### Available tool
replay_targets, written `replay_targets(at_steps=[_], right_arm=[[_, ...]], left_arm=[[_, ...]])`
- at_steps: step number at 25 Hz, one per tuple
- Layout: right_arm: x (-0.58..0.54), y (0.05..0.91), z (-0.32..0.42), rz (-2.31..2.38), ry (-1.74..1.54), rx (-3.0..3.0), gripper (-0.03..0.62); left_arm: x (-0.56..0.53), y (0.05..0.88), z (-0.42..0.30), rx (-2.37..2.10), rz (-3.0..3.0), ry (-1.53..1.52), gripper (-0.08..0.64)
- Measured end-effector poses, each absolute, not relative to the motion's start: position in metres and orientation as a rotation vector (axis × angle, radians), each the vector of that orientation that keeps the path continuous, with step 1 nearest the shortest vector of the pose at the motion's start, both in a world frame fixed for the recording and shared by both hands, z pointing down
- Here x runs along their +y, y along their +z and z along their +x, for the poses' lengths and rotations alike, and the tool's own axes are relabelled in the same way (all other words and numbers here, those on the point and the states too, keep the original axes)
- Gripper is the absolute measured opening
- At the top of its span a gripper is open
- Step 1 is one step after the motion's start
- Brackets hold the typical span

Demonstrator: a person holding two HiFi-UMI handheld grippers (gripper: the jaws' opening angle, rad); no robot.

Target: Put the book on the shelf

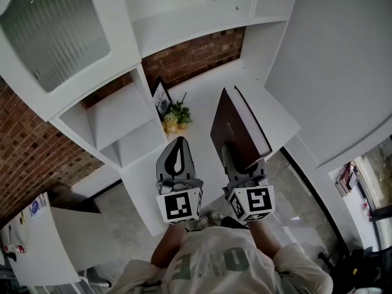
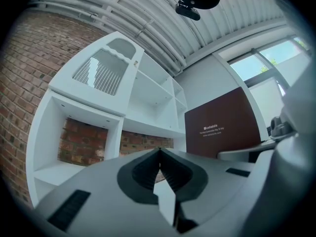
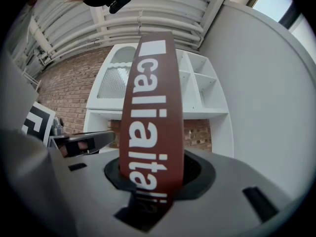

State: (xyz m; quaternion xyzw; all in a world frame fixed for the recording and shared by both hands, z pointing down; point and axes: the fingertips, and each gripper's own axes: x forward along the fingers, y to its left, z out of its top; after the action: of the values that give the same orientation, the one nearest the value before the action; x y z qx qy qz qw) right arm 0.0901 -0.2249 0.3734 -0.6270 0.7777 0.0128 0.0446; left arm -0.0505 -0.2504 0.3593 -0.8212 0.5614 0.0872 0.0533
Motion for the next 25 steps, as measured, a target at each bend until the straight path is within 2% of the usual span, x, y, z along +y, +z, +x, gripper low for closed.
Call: replay_targets(at_steps=[25], right_arm=[[-0.262, 0.372, 0.112, -1.753, -0.032, 2.51, 0.152]], left_arm=[[-0.273, 0.347, -0.032, 1.829, -2.369, 0.238, 0.012]])
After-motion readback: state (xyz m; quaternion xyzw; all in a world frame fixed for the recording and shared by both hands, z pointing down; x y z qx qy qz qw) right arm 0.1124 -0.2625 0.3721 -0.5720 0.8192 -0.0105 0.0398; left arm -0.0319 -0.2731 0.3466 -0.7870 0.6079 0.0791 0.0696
